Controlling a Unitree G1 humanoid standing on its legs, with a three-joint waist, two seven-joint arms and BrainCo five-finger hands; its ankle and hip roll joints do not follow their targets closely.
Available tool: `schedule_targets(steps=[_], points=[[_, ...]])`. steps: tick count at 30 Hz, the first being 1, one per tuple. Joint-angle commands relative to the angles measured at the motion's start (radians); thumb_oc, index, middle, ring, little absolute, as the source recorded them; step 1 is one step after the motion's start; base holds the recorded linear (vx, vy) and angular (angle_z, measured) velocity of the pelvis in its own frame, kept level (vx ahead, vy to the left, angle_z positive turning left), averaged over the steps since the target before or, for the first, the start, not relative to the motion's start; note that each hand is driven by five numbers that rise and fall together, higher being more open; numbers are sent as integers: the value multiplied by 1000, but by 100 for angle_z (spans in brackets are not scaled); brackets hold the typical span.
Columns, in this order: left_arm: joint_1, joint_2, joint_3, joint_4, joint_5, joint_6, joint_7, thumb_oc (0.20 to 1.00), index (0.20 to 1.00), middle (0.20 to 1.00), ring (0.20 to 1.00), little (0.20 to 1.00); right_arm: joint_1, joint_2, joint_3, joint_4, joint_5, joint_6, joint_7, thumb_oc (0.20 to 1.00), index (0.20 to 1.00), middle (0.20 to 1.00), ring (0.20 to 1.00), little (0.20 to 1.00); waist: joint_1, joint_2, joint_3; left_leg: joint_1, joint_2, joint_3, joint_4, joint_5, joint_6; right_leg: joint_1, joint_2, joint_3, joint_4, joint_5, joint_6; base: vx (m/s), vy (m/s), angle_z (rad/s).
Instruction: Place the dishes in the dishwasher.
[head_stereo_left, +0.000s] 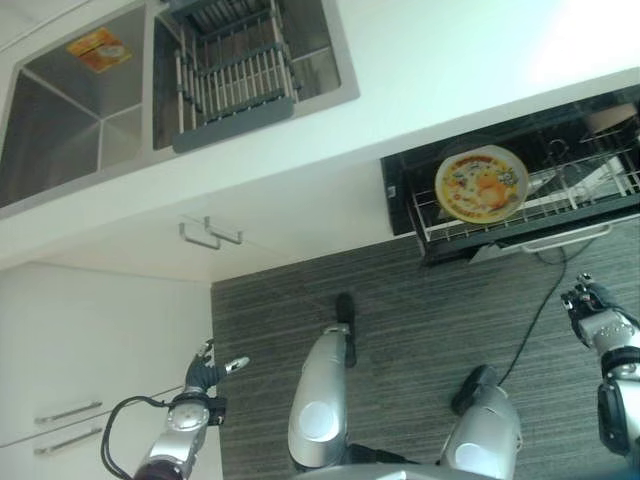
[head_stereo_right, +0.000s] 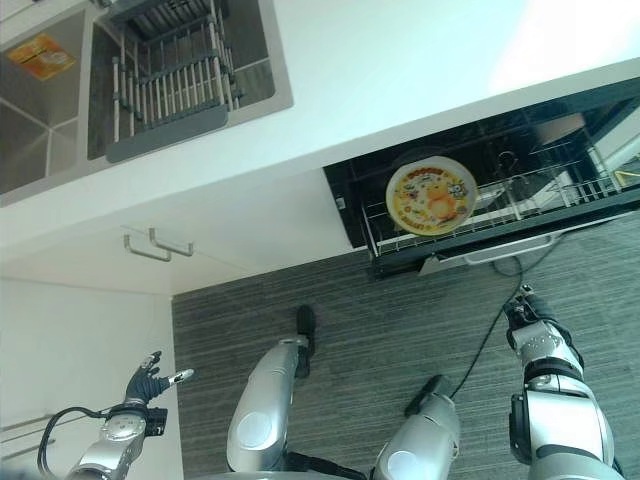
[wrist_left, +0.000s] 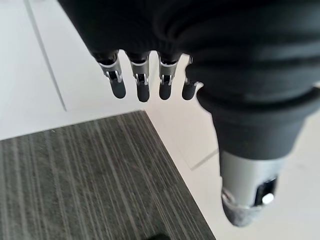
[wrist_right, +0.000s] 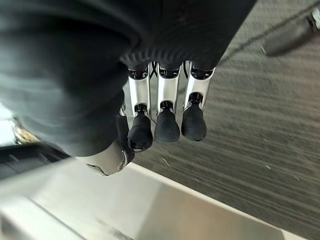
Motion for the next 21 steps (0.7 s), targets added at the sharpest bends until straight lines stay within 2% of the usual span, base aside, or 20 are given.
schedule_targets(steps=[1, 2, 3, 4, 7, 12, 21], points=[[32, 47, 7, -2, -44, -5, 30, 1000, 1000, 1000, 1000, 1000, -13, -48, 15, -3, -62, 8, 6, 200, 200, 200, 200, 200, 7, 20, -23, 11, 11, -68, 31, -34, -62, -15, -3, 30, 37, 8, -30, 15, 114, 19], [37, 46, 4, -7, -52, -4, 33, 1000, 1000, 1000, 1000, 1000, -33, -63, 22, -2, -85, 11, 13, 200, 200, 200, 200, 200, 8, 25, -21, 10, 4, -71, 45, -60, -68, -29, -13, 44, 65, -20, -20, -40, 113, 18], [38, 45, 4, -14, -55, -5, 31, 1000, 1000, 1000, 1000, 1000, -59, -79, 29, 0, -103, 10, 16, 200, 200, 200, 200, 200, 10, 34, -12, -9, -2, -69, 47, -43, -57, -59, -24, 46, 84, -7, -29, 38, 79, 16], [42, 45, 4, -23, -51, -2, 25, 1000, 1000, 1000, 1000, 1000, -82, -89, 39, -2, -120, 6, 11, 200, 200, 200, 200, 200, 14, 36, -10, -11, -8, -72, 62, -70, -63, -67, -35, 59, 106, -34, -19, -28, 80, 13], [56, 48, 3, -39, -44, -7, 9, 1000, 1000, 1000, 1000, 1000, -154, -124, 70, -7, -152, 6, 0, 200, 200, 200, 200, 200, 25, 46, -5, -30, -22, -72, 76, -80, -56, -109, -56, 73, 150, -44, -19, 12, 61, 9], [83, 60, 12, -48, -54, -26, -13, 1000, 1000, 1000, 1000, 1000, -278, -189, 139, -6, -206, 5, 2, 200, 200, 200, 200, 200, 47, 56, -3, -44, -26, -68, 62, -70, -56, -136, -70, 69, 168, -49, -16, 14, 58, 4], [129, 78, 42, -24, -66, -53, -28, 1000, 1000, 1000, 1000, 1000, -457, -275, 263, -16, -323, 38, -20, 200, 200, 200, 200, 200, 80, 53, -4, -46, -12, -64, 40, -49, -61, -131, -85, 43, 174, -50, -14, 50, 24, 0]])
